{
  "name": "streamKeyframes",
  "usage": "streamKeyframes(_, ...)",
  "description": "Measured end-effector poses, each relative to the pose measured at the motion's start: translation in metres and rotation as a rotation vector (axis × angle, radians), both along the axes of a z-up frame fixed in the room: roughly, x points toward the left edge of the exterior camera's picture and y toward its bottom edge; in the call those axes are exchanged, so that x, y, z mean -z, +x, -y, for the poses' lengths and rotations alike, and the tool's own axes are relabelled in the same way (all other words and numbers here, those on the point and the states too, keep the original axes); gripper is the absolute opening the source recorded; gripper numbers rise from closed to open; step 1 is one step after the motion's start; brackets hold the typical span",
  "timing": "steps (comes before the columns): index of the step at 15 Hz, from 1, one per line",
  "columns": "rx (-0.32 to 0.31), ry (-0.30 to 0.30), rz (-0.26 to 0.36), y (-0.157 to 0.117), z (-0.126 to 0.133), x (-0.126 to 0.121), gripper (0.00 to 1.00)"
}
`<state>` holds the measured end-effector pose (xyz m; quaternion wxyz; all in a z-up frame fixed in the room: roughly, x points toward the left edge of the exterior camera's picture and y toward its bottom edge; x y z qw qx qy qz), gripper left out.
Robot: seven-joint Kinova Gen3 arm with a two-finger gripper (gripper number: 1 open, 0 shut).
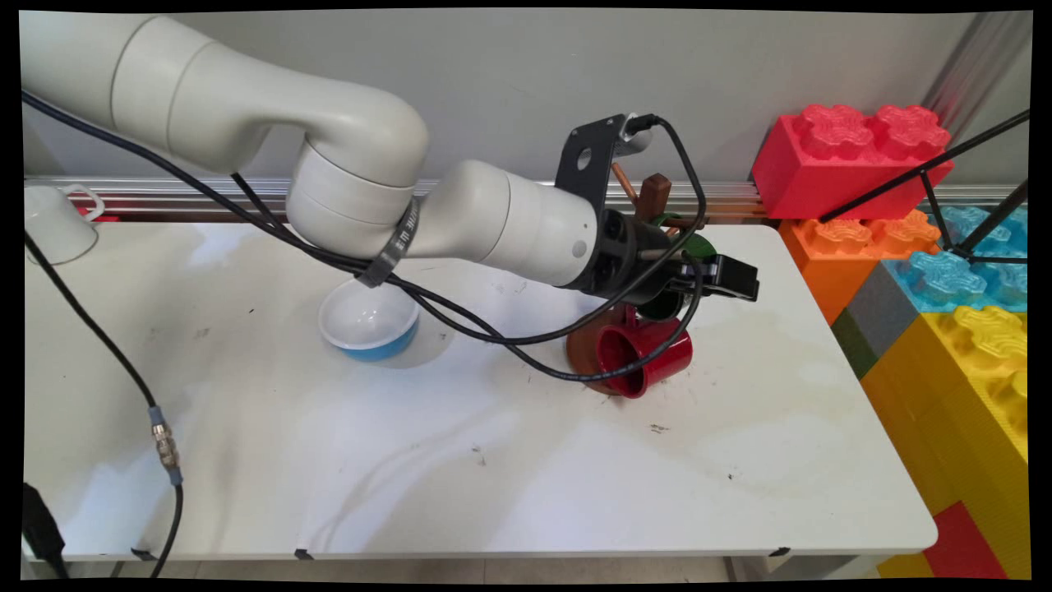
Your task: Pick up the green mug from the rack, then place the picked object on the table
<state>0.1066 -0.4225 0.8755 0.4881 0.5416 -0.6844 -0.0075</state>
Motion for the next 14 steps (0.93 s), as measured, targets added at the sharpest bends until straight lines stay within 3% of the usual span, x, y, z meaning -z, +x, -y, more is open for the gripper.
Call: streamKeyframes(14, 0.006, -0.009, 0.029, 0.011, -0.003, 0.001, 0.00)
